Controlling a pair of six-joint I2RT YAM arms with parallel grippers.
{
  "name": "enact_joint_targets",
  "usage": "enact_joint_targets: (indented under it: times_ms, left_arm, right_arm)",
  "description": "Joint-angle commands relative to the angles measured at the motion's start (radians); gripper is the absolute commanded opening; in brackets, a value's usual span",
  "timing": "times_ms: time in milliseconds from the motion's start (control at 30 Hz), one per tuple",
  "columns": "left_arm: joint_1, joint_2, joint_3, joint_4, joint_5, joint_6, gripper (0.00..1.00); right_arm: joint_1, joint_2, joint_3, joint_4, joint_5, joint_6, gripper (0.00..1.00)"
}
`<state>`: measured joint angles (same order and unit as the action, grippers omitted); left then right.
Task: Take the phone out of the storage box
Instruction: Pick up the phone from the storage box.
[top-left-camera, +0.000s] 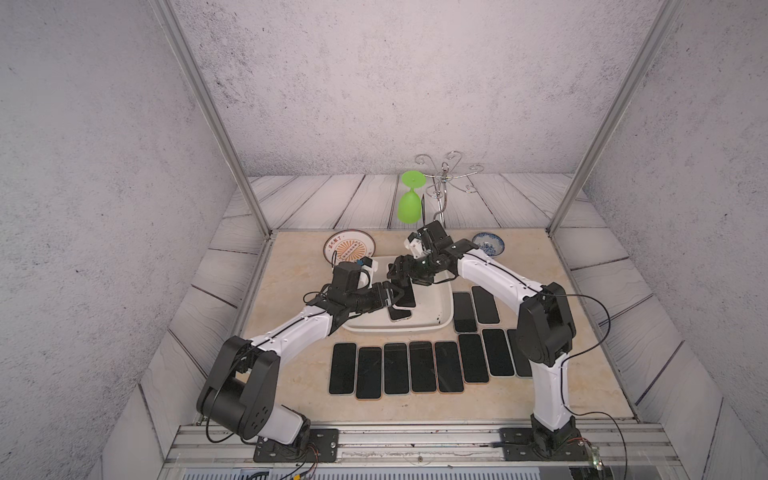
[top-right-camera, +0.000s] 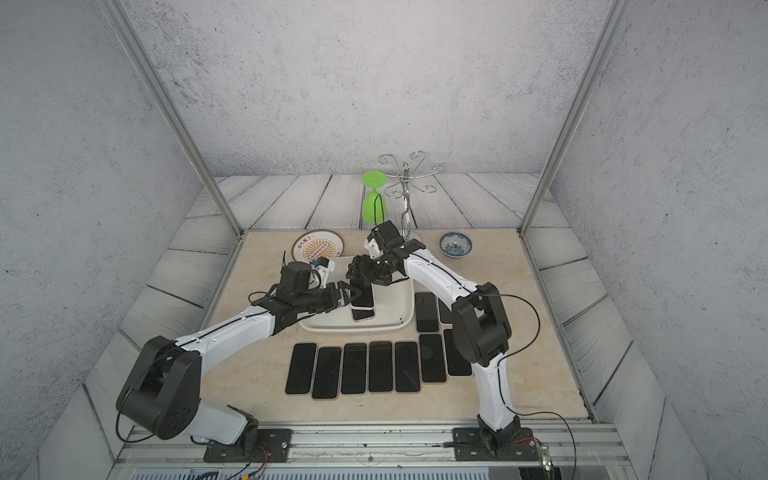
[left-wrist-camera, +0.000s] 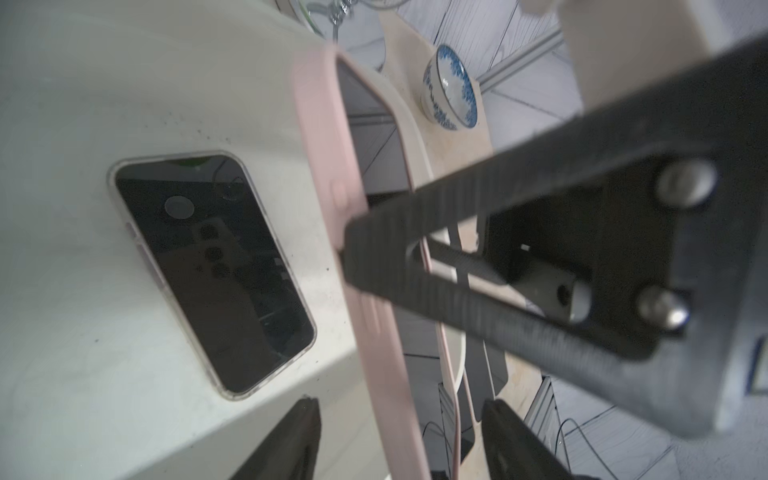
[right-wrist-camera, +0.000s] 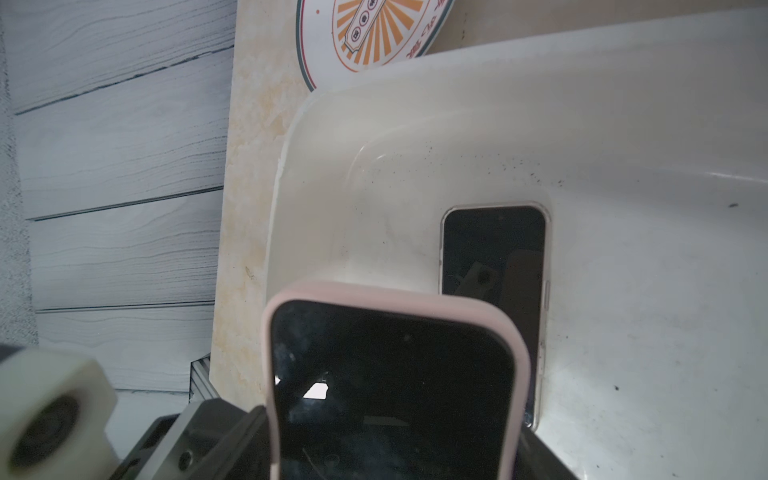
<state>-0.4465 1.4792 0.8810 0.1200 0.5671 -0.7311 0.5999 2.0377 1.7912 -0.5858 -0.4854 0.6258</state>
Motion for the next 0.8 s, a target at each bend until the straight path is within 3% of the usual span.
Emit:
enact_joint_targets:
  times_ms: [0,133,300,433,500,667,767]
  left_arm:
    - [-0.003,0.015,0.048,0.036,0.004,0.034,0.45]
    - [-0.001,-0.003,0.028,0.068,0.036,0.029,0.17]
    - [-0.001,-0.037,0.010,0.052,0.085,0.032,0.10]
    - [0.038,-0.113,0.001,-0.057,0.125,0.065,0.07]
    - [0.091,-0.204,0.021,-0.271,0.124,0.163,0.07]
    - [0.187,-0.401,0.128,-0.827,-0.078,0.432,0.00]
    - [0.190,-0.463,0.147,-1.005,-0.253,0.476,0.00]
  right_arm:
    - [-0.001,-0.067,0.003,0.028,-0.067,0.021,0.47]
    - [-0.001,-0.062,0.010,0.015,-0.087,0.000,0.51]
    - [0.000,-0.039,0.018,0.044,-0.150,0.016,0.55]
    - [-0.014,-0.054,0.026,0.020,-0.159,-0.020,0.78]
    - [-0.032,-0.085,0.030,-0.022,-0.147,-0.075,0.99]
    - [-0.088,-0.154,-0.004,-0.082,-0.170,-0.153,0.99]
    - [-0.097,-0.171,-0.033,-0.077,-0.207,-0.170,0.99]
